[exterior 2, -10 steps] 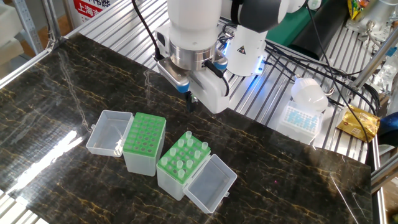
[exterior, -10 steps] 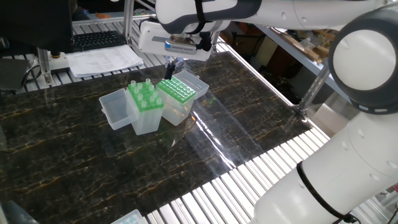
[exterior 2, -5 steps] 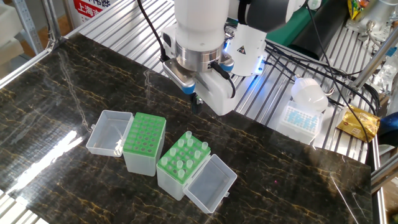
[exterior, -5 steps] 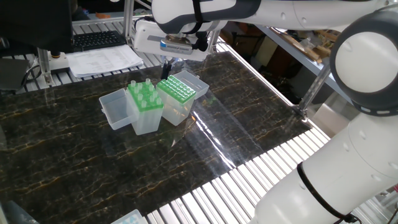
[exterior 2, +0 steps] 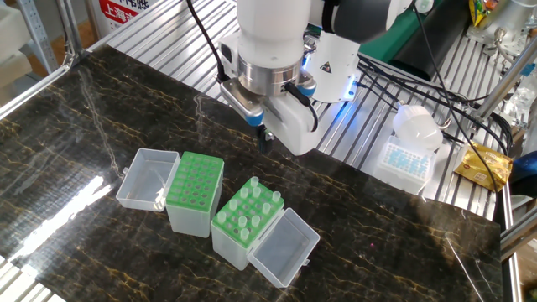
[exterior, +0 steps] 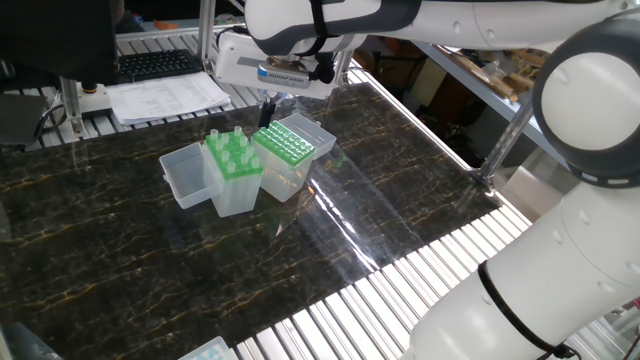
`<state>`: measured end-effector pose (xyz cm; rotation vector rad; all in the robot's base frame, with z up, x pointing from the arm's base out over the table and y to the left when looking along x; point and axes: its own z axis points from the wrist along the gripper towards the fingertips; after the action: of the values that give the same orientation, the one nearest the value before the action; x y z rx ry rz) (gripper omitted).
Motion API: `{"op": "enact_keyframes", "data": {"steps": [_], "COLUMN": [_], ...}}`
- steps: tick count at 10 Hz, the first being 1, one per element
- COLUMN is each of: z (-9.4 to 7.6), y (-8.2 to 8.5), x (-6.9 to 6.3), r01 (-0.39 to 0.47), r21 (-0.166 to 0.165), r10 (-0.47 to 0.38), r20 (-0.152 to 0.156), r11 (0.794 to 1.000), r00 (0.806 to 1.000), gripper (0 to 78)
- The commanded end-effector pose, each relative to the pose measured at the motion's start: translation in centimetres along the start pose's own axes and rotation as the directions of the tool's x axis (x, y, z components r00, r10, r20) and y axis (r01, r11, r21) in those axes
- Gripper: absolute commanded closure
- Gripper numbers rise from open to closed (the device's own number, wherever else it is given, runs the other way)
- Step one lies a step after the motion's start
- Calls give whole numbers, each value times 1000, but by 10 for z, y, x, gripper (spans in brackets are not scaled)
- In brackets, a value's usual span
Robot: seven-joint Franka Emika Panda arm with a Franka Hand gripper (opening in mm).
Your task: Transfer all large pipette tips from one holder to another
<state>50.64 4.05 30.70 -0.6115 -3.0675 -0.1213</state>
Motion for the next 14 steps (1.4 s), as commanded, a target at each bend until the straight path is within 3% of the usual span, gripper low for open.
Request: {"op": "enact_keyframes", "data": {"steps": [1,4,8,14], "z": [-1,-1,0,23], "y": [0,0,1,9], "x": [-1,-1,0,-3], "r01": [11,37,70,68], "r21": [-2,-4,21,42], "r10": [-11,-37,-70,-69], "r20": [1,-2,5,21], "r11": [1000,999,997,997], "r00": [1000,999,998,997], "gripper": [776,776,776,776]}}
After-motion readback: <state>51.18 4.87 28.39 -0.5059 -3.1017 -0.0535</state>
